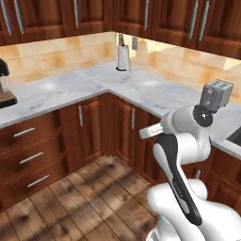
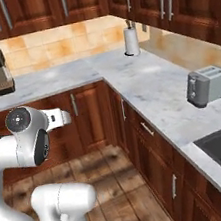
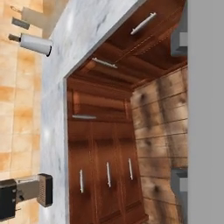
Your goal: Move the pot and pan from the stove into the sink.
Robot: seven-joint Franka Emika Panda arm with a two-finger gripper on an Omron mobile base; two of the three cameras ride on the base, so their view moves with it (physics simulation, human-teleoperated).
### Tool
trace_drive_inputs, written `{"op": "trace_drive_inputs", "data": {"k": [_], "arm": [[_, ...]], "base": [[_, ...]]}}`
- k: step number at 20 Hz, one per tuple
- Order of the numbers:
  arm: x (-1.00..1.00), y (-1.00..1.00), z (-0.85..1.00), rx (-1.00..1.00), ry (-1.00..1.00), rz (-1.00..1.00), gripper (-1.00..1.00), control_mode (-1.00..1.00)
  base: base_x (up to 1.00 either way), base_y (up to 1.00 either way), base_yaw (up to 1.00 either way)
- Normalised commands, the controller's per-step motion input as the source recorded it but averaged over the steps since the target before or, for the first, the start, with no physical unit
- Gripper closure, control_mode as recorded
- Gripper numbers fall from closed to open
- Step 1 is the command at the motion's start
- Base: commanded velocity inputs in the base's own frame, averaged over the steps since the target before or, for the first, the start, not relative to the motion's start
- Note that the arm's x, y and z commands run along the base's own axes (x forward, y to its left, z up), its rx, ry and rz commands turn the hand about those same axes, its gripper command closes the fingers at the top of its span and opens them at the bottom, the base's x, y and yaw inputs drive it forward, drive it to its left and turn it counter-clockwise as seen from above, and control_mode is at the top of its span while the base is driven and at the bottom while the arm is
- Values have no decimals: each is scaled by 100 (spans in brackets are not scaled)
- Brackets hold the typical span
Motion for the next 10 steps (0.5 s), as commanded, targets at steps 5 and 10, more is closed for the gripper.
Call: {"op": "trace_drive_inputs", "data": {"k": [5,10], "arm": [[0,0,0,0,0,0,-100,100],[0,0,0,0,0,0,-100,100]], "base": [[-23,-10,45],[-23,-11,45]]}}
